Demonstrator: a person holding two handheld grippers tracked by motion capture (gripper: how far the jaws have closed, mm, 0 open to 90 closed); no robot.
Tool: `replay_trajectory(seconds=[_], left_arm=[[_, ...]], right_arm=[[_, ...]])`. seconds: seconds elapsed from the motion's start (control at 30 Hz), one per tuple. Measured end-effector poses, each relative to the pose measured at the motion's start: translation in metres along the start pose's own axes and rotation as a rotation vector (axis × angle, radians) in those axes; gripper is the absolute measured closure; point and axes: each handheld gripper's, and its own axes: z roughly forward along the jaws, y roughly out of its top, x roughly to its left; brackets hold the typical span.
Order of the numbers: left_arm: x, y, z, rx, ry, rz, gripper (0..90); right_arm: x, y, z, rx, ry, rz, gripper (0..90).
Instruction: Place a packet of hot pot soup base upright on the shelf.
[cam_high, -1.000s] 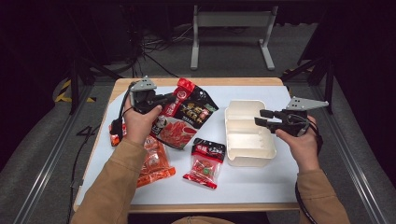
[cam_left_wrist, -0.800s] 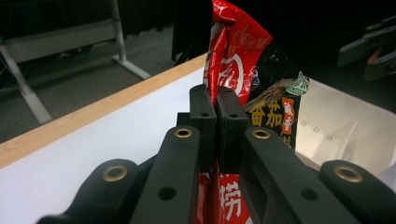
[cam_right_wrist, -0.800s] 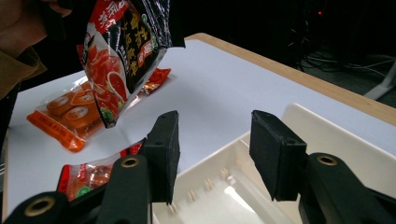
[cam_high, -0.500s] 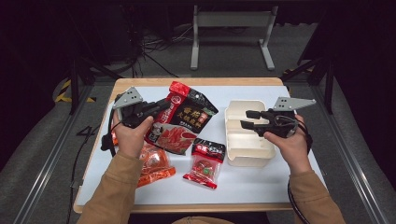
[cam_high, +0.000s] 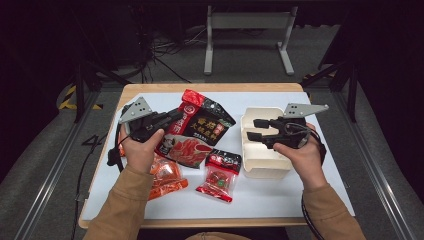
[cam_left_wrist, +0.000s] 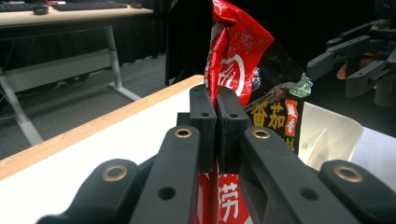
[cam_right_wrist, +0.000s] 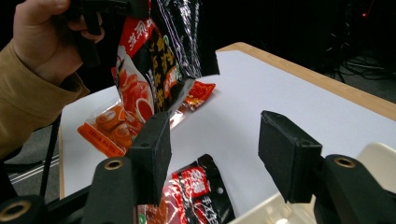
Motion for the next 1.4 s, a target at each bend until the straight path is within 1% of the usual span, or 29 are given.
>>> replay_trajectory(seconds=[0.07, 0.2, 0.3, 0.47, 0.63, 0.7, 0.83, 0.87, 0.9, 0.93, 0.97, 1.0, 1.03, 1.07, 1.13, 1.17, 1.23, 1.37, 1.4], left_arm=[[-0.002, -0.001, 0.001, -0.009, -0.006, -0.004, 87.5], [-0.005, 0.000, 0.003, -0.008, -0.021, -0.001, 87.5], [-0.007, 0.000, 0.003, -0.006, -0.031, -0.003, 87.4], [-0.010, 0.000, 0.004, -0.023, -0.037, -0.005, 87.2], [-0.012, -0.001, 0.007, -0.034, -0.062, -0.017, 87.2], [-0.014, -0.001, 0.008, -0.036, -0.067, -0.017, 87.2], [-0.016, -0.001, 0.009, -0.035, -0.069, -0.007, 87.1], [-0.016, -0.001, 0.009, -0.035, -0.069, -0.007, 87.1], [-0.016, -0.001, 0.009, -0.037, -0.067, -0.007, 87.0], [-0.016, -0.001, 0.009, -0.036, -0.069, -0.010, 87.0], [-0.016, -0.001, 0.010, -0.035, -0.071, -0.011, 87.0], [-0.017, -0.002, 0.010, -0.032, -0.072, -0.011, 86.9], [-0.017, -0.002, 0.010, -0.032, -0.074, -0.010, 86.9], [-0.017, -0.002, 0.011, -0.033, -0.076, -0.012, 86.8], [-0.016, -0.002, 0.010, -0.034, -0.078, -0.015, 86.5], [-0.016, -0.002, 0.010, -0.033, -0.079, -0.016, 86.5], [-0.017, -0.002, 0.011, -0.034, -0.078, -0.010, 86.3], [-0.016, -0.002, 0.011, -0.030, -0.086, -0.013, 86.1], [-0.016, -0.002, 0.011, -0.028, -0.090, -0.018, 86.0]], right_arm=[[0.001, 0.002, 0.006, -0.008, 0.020, 0.008, 42.8], [0.003, 0.008, 0.017, -0.013, 0.042, 0.013, 39.8], [0.005, 0.011, 0.024, -0.013, 0.059, 0.018, 39.4], [0.007, 0.014, 0.034, -0.005, 0.076, 0.016, 39.4], [0.008, 0.013, 0.044, 0.006, 0.082, 0.025, 40.5], [0.008, 0.013, 0.046, 0.013, 0.080, 0.024, 42.6], [0.009, 0.014, 0.050, 0.030, 0.090, 0.026, 50.2], [0.009, 0.014, 0.050, 0.030, 0.090, 0.026, 50.2], [0.008, 0.015, 0.052, 0.037, 0.096, 0.037, 53.7], [0.008, 0.015, 0.052, 0.037, 0.096, 0.037, 53.7], [0.007, 0.015, 0.052, 0.039, 0.098, 0.039, 56.3], [0.007, 0.016, 0.052, 0.034, 0.115, 0.047, 65.8], [0.007, 0.016, 0.052, 0.034, 0.115, 0.047, 65.8], [0.007, 0.017, 0.051, 0.035, 0.123, 0.048, 70.9], [0.007, 0.018, 0.051, 0.030, 0.121, 0.047, 71.8], [0.007, 0.018, 0.050, 0.026, 0.116, 0.049, 72.4], [0.007, 0.021, 0.048, 0.019, 0.096, 0.036, 73.7], [0.009, 0.026, 0.044, 0.006, 0.061, 0.016, 76.0], [0.009, 0.027, 0.043, 0.004, 0.058, 0.016, 76.5]])
